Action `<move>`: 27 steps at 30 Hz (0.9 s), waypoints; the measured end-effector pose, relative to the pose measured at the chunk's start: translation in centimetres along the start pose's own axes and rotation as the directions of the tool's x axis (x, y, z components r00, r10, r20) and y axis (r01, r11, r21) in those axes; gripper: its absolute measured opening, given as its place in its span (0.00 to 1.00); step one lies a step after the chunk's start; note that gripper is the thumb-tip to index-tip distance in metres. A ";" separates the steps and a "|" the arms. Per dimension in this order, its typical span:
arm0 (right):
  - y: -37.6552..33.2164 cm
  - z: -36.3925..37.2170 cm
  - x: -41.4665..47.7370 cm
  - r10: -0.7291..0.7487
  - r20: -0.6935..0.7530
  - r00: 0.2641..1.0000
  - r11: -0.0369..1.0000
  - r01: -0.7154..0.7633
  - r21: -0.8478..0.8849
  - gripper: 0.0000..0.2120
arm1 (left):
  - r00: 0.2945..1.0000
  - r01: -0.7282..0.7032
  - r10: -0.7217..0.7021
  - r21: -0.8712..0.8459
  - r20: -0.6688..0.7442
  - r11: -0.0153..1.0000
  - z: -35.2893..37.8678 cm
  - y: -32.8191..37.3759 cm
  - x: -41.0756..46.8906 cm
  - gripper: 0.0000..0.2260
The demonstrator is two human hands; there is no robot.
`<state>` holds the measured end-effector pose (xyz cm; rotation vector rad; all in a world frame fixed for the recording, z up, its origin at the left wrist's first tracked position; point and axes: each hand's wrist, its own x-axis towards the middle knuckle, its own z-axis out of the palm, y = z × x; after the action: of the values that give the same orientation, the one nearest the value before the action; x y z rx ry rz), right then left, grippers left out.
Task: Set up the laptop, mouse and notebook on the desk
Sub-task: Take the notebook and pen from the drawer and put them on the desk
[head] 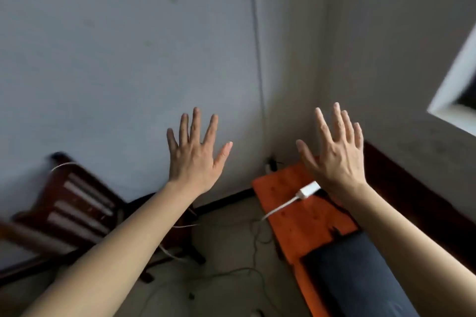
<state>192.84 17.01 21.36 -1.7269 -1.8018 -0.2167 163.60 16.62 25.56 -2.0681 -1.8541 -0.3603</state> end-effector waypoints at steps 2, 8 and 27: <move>-5.9 1.9 1.7 -0.120 0.030 0.992 0.992 0.118 0.051 0.37 | 0.990 0.140 -0.140 0.066 -0.006 0.988 -2.0 -6.3 -2.3 0.33; -24.4 6.6 2.4 -0.401 0.090 0.912 0.907 0.381 0.181 0.37 | 0.915 0.403 -0.397 0.165 -0.066 0.900 -6.6 -21.8 -11.1 0.32; -88.8 19.0 -14.2 -0.950 -0.002 0.311 0.257 0.787 0.561 0.34 | 0.430 0.887 -0.863 0.304 -0.265 0.348 -15.8 -64.0 -40.4 0.32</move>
<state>101.98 3.47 25.10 -0.1725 -2.6605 0.0973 95.93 -20.65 28.76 -0.5778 -2.5856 -0.2255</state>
